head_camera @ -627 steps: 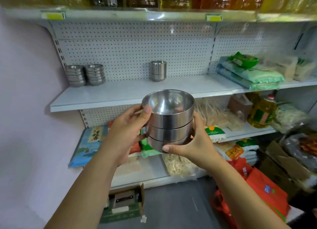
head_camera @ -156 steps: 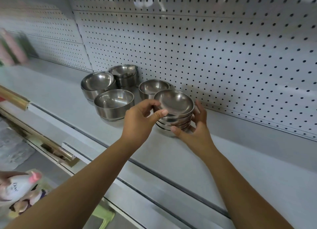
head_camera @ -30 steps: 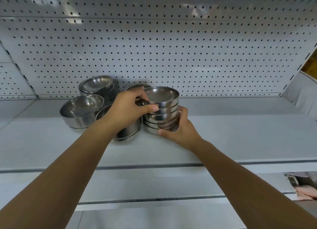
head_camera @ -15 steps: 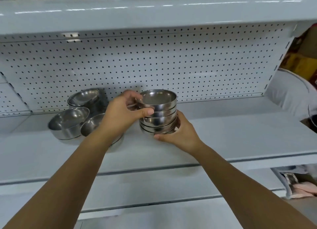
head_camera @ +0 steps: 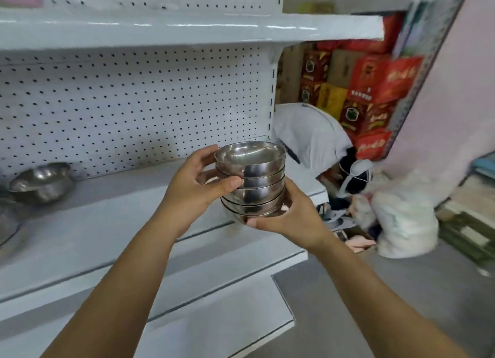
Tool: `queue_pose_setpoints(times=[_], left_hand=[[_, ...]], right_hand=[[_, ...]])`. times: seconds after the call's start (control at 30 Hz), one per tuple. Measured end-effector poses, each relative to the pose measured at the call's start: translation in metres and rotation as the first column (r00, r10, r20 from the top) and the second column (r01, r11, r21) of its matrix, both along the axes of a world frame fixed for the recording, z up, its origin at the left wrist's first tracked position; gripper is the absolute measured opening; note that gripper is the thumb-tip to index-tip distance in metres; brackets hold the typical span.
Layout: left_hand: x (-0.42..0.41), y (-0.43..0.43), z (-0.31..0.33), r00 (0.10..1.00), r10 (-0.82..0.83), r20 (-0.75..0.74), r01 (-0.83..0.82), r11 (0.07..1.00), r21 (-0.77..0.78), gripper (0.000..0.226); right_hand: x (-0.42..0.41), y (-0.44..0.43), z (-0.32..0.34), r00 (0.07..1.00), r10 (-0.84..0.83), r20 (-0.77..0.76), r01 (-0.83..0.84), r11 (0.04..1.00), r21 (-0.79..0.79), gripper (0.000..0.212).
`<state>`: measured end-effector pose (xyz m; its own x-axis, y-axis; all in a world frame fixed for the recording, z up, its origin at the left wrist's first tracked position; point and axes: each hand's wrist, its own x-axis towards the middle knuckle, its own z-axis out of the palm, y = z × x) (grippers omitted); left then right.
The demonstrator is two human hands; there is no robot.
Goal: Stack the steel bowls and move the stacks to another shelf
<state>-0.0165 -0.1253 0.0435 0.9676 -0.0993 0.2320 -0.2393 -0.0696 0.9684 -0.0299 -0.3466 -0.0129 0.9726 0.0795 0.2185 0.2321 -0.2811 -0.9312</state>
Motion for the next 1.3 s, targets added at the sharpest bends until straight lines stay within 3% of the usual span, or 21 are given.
queue_pose_setpoints(times=[0.3, 0.47, 0.57, 0.8, 1.3], left_hand=[[-0.006, -0.226, 0.0, 0.957, -0.291, -0.001, 0.291, 0.956, -0.042, 0.079], [0.005, -0.336, -0.001, 0.883, -0.468, -0.032, 0.468, 0.884, -0.013, 0.09], [0.012, -0.399, 0.001, 0.835, -0.549, -0.024, 0.549, 0.836, -0.004, 0.089], [0.048, -0.543, 0.01, 0.683, -0.729, 0.044, 0.73, 0.682, -0.036, 0.068], [0.131, -0.855, 0.043, 0.318, -0.946, 0.064, 0.947, 0.32, 0.027, 0.101]], right_hand=[[-0.071, -0.21, 0.009, 0.955, -0.296, 0.03, 0.297, 0.954, -0.047, 0.085], [-0.102, -0.304, 0.007, 0.88, -0.474, 0.02, 0.474, 0.88, -0.035, 0.1], [-0.111, -0.353, 0.007, 0.823, -0.568, 0.022, 0.569, 0.822, -0.022, 0.097], [-0.104, -0.461, 0.006, 0.671, -0.74, 0.05, 0.741, 0.672, 0.0, 0.09], [-0.068, -0.688, 0.033, 0.306, -0.943, 0.128, 0.948, 0.314, 0.049, 0.081]])
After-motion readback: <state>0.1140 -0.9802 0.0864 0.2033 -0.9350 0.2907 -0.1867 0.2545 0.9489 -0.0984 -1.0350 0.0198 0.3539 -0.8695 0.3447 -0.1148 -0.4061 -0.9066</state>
